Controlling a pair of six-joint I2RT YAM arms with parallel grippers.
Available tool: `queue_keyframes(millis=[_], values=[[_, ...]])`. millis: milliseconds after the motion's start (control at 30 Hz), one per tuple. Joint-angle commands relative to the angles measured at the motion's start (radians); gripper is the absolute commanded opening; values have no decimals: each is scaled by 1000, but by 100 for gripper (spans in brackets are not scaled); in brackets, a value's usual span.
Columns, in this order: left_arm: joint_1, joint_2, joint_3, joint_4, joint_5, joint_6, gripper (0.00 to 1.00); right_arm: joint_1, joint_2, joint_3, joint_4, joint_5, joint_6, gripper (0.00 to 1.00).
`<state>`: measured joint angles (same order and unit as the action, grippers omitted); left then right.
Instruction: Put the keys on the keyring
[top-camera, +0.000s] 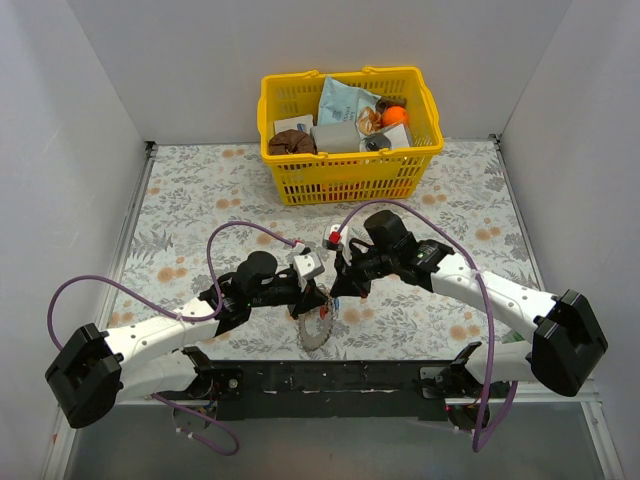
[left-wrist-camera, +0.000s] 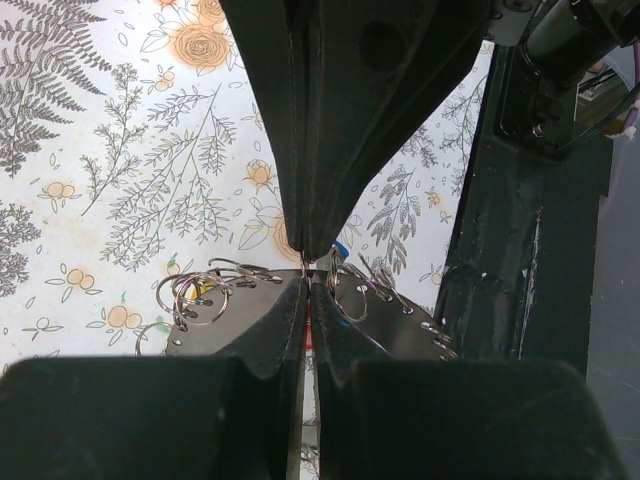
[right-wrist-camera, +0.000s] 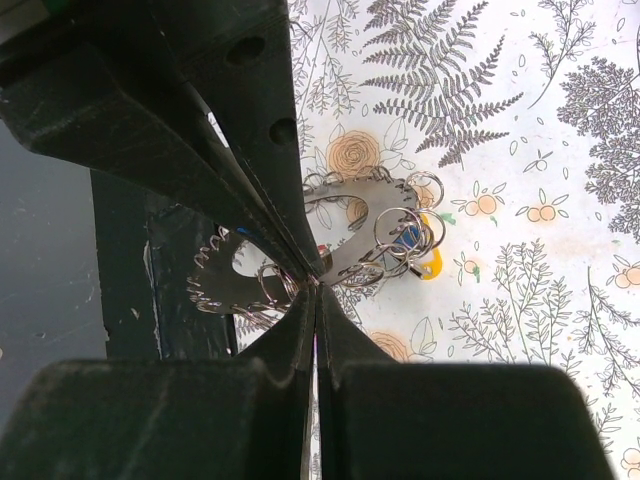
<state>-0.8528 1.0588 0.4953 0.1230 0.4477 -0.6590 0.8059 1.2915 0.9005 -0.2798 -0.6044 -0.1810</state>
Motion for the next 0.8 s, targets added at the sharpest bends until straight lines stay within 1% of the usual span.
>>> queue_keyframes(millis=[0, 400, 767], values=[[-6, -31, 11, 24, 23, -1, 0, 3, -15, -14, 56, 41, 8, 1], [-11, -62, -3, 26, 31, -2, 0, 3, -32, -35, 60, 80, 5, 1], [-15, -95, -18, 46, 11, 1, 0, 3, -34, -49, 85, 19, 6, 1]])
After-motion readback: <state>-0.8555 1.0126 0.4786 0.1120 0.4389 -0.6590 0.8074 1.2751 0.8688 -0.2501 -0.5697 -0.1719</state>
